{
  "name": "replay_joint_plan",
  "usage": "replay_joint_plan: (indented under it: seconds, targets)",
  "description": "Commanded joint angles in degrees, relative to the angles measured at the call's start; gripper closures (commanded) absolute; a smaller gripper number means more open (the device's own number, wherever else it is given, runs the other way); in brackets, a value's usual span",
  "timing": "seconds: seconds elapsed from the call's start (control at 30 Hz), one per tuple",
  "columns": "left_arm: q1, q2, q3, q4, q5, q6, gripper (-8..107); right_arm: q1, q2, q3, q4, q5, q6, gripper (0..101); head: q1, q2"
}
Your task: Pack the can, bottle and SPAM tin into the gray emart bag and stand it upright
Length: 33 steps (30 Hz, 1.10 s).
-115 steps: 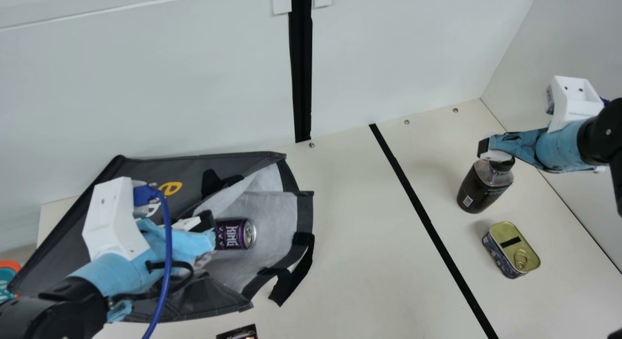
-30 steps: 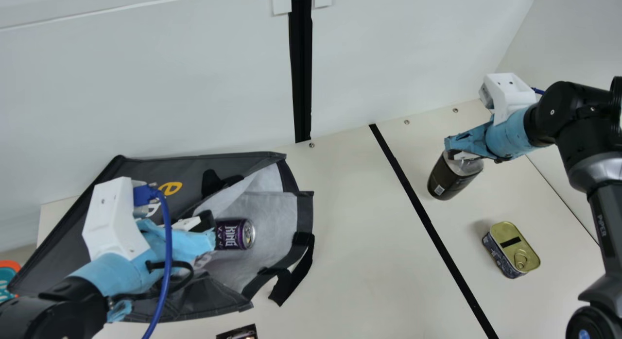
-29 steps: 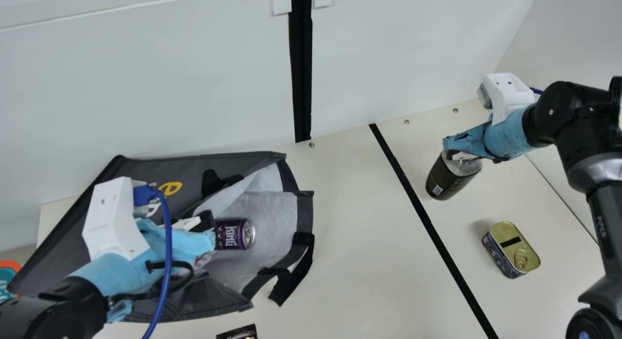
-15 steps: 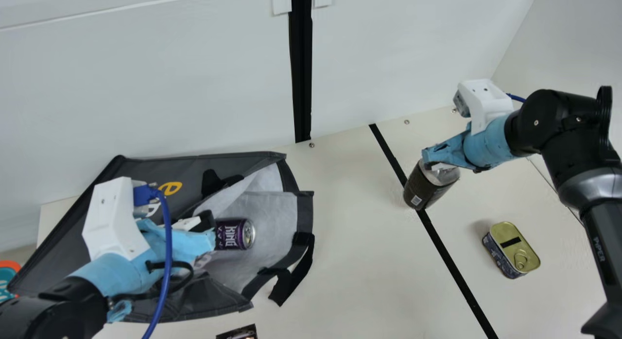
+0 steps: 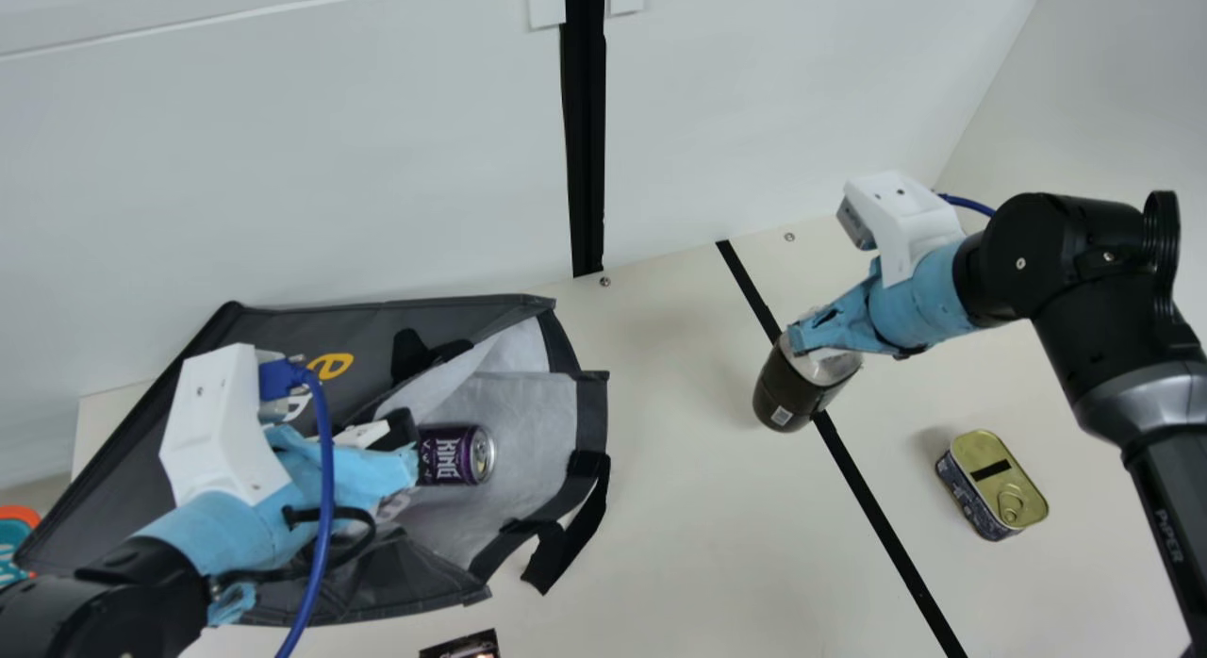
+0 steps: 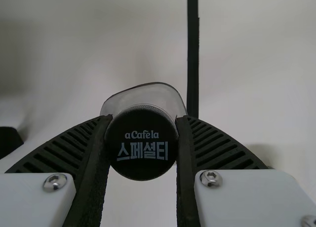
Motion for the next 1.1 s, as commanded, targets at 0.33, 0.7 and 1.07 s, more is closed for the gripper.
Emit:
replay_joint_plan:
  seconds: [0.33, 0.7, 1.07]
  targets:
    - [0.00, 0.00, 0.00, 0.00, 0.00, 0.00, 107, 5.77, -3.24, 2.32, 0.94, 2.56, -4.23, 101, -1.30, -0.05]
    - [0.00, 0.00, 0.00, 0.00, 0.00, 0.00, 107, 10.82, -5.27, 4.09, 2.14, 4.50, -6.42, 101, -1.30, -0.05]
    - [0.00, 0.00, 0.00, 0.00, 0.00, 0.00, 107, 15.07, -7.64, 8.25, 3.35, 4.50, -8.79, 101, -1.30, -0.05]
